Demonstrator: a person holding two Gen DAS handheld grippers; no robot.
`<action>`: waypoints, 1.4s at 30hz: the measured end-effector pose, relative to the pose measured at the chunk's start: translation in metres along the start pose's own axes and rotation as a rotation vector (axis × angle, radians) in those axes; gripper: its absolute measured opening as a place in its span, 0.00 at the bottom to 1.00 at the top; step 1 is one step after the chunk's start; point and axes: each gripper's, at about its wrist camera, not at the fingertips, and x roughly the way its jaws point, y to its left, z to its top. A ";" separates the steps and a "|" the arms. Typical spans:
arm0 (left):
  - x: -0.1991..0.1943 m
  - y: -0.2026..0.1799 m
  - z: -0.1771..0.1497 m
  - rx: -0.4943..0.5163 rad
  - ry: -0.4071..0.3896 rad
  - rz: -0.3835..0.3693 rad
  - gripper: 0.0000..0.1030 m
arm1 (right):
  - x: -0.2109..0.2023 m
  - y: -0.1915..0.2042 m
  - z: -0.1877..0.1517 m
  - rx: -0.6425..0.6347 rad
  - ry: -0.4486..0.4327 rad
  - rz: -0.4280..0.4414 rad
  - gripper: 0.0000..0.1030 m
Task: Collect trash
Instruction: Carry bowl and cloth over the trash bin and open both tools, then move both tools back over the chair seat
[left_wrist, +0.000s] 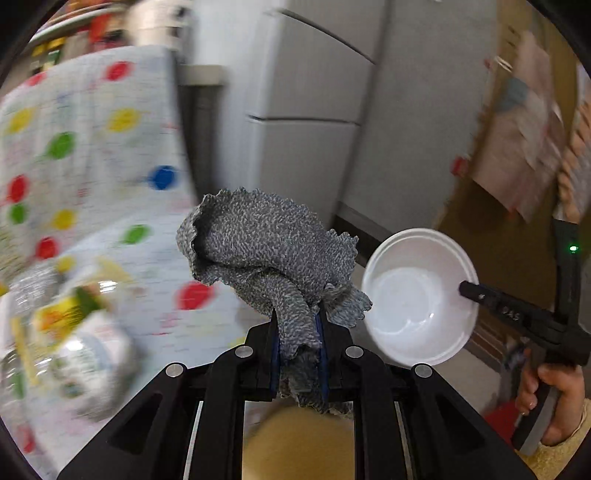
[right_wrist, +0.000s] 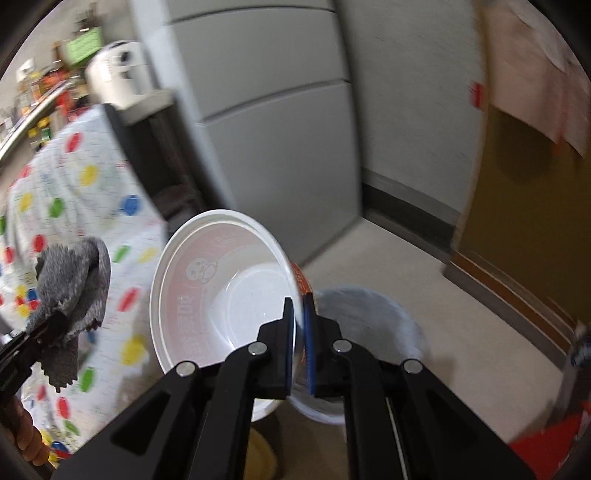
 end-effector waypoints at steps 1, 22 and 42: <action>0.012 -0.012 0.001 0.026 0.012 -0.020 0.16 | 0.007 -0.013 -0.004 0.020 0.019 -0.022 0.06; 0.155 -0.085 -0.001 0.065 0.208 -0.192 0.70 | 0.130 -0.105 -0.023 0.241 0.217 -0.067 0.44; -0.013 0.028 -0.009 -0.030 0.007 0.147 0.79 | -0.009 0.035 0.008 -0.117 -0.041 0.193 0.46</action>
